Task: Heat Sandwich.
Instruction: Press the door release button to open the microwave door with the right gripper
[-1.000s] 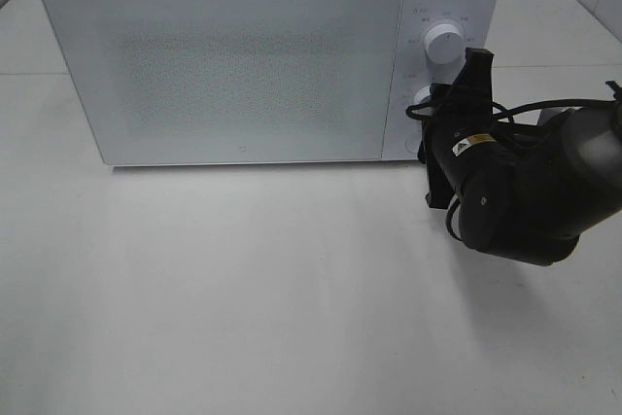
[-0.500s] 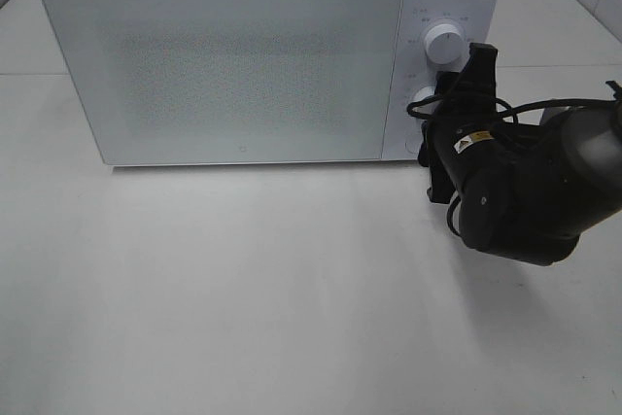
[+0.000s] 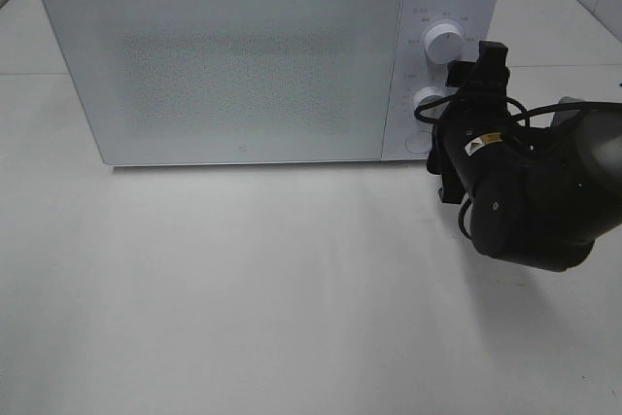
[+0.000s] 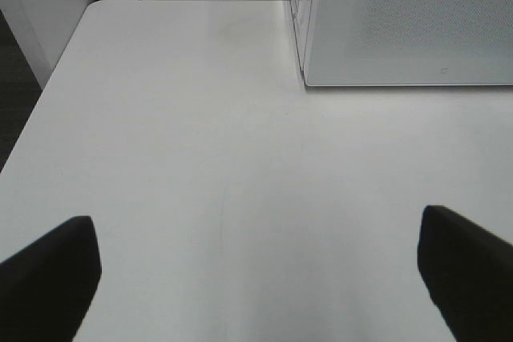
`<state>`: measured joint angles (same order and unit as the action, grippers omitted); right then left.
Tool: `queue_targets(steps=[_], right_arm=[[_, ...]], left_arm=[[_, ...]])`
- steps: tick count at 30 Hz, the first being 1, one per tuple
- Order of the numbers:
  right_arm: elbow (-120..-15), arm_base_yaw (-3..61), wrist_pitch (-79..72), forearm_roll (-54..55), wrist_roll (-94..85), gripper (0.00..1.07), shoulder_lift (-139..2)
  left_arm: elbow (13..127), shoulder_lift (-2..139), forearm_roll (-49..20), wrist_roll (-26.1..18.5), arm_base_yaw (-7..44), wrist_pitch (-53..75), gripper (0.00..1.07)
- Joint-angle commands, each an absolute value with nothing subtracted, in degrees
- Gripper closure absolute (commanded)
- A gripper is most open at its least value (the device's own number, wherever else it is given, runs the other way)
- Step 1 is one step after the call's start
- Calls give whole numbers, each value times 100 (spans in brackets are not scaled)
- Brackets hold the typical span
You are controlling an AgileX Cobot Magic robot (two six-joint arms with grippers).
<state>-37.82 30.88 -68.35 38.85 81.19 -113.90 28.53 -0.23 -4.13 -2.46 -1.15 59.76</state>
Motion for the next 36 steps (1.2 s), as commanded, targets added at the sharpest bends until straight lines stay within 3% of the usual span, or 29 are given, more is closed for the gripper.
queue_targets(steps=[1,18,36], right_arm=[[-3644,3083,-6732,3615,7850,31,-11178],[-2945,3083,-4572,2515,6423,31,-9889],[-2939,3060,-642,2424,1581,31,-8228]], left_arm=[[2842,-189,-418,-241,-132,5930,3],[2842,-189,-418,-241,-132,5930,3],[2842,-189,-418,-241,-132,5930,3]])
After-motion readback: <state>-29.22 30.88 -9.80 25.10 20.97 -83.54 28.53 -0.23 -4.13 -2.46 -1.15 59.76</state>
